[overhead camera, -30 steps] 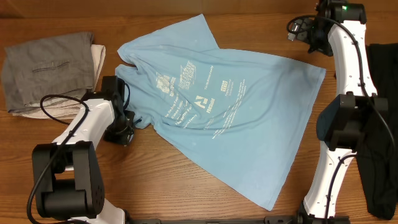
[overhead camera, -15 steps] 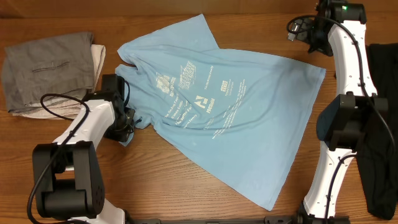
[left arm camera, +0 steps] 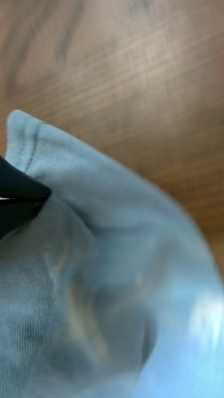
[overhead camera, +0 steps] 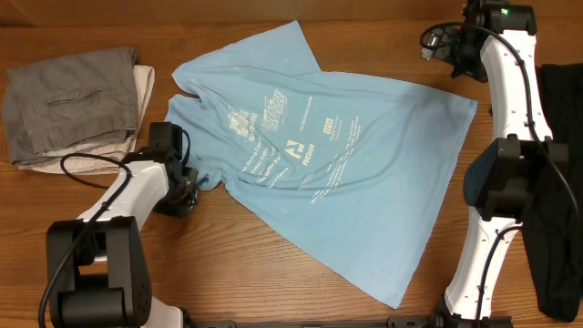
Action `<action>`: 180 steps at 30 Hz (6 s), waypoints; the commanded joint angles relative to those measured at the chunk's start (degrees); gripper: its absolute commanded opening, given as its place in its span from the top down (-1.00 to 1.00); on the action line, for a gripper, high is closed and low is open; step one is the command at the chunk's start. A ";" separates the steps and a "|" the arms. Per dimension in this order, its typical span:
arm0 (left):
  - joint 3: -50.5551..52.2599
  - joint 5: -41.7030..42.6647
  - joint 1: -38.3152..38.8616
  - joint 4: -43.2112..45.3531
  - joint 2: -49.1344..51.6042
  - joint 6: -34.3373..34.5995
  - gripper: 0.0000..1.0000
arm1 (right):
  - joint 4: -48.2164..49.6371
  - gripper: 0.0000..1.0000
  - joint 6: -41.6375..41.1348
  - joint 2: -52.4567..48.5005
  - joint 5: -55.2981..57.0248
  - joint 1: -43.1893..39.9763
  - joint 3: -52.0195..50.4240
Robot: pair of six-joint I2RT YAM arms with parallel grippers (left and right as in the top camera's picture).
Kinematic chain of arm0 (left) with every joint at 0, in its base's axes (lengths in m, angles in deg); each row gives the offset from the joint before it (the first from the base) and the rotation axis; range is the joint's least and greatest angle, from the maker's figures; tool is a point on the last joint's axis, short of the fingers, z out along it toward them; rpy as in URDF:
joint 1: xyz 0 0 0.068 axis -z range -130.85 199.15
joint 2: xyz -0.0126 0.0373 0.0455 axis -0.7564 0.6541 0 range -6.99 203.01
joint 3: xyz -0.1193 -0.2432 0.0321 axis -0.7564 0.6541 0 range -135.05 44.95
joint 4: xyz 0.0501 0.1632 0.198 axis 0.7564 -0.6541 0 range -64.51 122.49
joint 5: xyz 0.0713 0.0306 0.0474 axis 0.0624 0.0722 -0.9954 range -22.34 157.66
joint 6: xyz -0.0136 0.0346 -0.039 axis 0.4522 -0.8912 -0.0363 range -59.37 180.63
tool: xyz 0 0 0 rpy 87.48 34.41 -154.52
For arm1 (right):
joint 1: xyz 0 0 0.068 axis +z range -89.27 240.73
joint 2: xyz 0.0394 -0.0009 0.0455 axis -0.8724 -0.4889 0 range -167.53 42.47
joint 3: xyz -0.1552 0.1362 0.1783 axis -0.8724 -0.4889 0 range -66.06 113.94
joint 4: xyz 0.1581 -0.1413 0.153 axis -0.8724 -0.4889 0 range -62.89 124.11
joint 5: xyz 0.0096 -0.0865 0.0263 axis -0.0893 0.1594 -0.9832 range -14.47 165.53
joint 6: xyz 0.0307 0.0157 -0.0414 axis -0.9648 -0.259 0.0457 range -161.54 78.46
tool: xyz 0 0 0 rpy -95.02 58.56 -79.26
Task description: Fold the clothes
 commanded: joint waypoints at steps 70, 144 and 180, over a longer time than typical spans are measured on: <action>-13.18 5.33 11.65 -30.03 2.49 11.41 0.51 | 0.15 -1.00 -0.24 0.70 0.11 -0.22 0.96; -5.18 -1.77 0.85 -0.74 2.25 -3.61 0.37 | 0.15 -1.00 -0.24 0.70 0.13 -0.22 0.96; -8.55 2.49 0.98 6.14 1.51 -12.98 0.92 | 0.15 -1.00 -0.24 0.70 0.11 -0.22 0.96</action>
